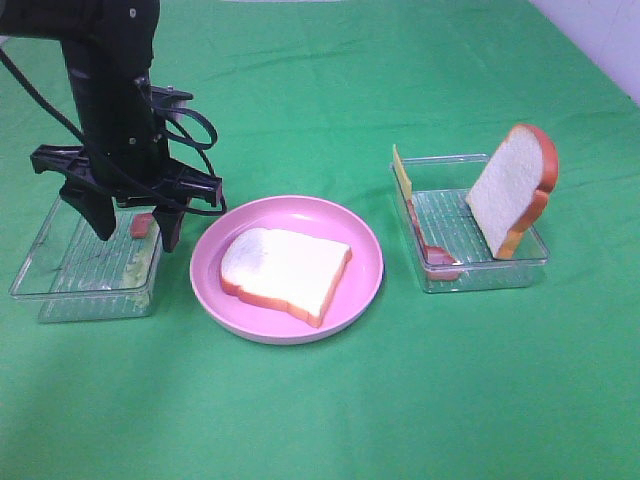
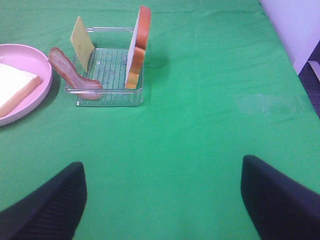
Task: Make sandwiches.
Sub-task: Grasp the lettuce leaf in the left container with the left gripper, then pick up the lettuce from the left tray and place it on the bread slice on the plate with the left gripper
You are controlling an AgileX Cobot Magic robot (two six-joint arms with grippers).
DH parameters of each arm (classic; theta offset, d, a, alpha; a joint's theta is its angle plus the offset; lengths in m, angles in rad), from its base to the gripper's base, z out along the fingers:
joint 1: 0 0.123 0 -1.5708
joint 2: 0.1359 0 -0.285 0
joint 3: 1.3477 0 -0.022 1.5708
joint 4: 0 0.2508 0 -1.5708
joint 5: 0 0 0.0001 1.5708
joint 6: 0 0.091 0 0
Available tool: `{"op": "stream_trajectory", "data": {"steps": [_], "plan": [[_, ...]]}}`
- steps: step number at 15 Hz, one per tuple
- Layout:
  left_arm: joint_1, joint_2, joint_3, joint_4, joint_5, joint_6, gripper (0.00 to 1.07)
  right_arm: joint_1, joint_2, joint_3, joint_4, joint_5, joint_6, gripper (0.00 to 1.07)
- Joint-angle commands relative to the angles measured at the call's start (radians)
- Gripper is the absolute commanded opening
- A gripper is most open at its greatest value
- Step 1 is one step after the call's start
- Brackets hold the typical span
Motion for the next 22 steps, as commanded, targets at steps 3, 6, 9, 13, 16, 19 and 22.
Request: {"op": "stream_trajectory", "data": {"steps": [3,6,9,13,16,19,22], "plan": [[0.001,0.008,0.008,-0.003,-0.072,-0.01,0.46,-0.002,-0.014,0.005,0.001,-0.006,-0.012,0.79],[0.002,0.008,0.008,-0.005,-0.081,-0.01,0.43,-0.002,-0.014,0.005,0.001,-0.006,-0.012,0.79],[0.002,0.008,0.008,-0.005,-0.08,-0.01,0.32,-0.002,-0.014,0.005,0.001,-0.006,-0.012,0.79],[0.002,0.008,0.008,-0.005,-0.087,-0.01,0.22,-0.002,-0.014,0.005,0.001,-0.006,-0.012,0.79],[0.002,0.008,0.008,-0.004,-0.087,-0.006,0.0,-0.002,-0.014,0.005,0.001,-0.006,-0.012,0.79],[0.002,0.007,0.007,-0.006,-0.082,-0.006,0.0,-0.002,-0.014,0.005,0.001,-0.006,-0.012,0.79],[-0.001,-0.051,0.006,-0.029,-0.057,-0.005,0.0,-0.002,-0.014,0.005,0.001,-0.006,-0.012,0.79]]}}
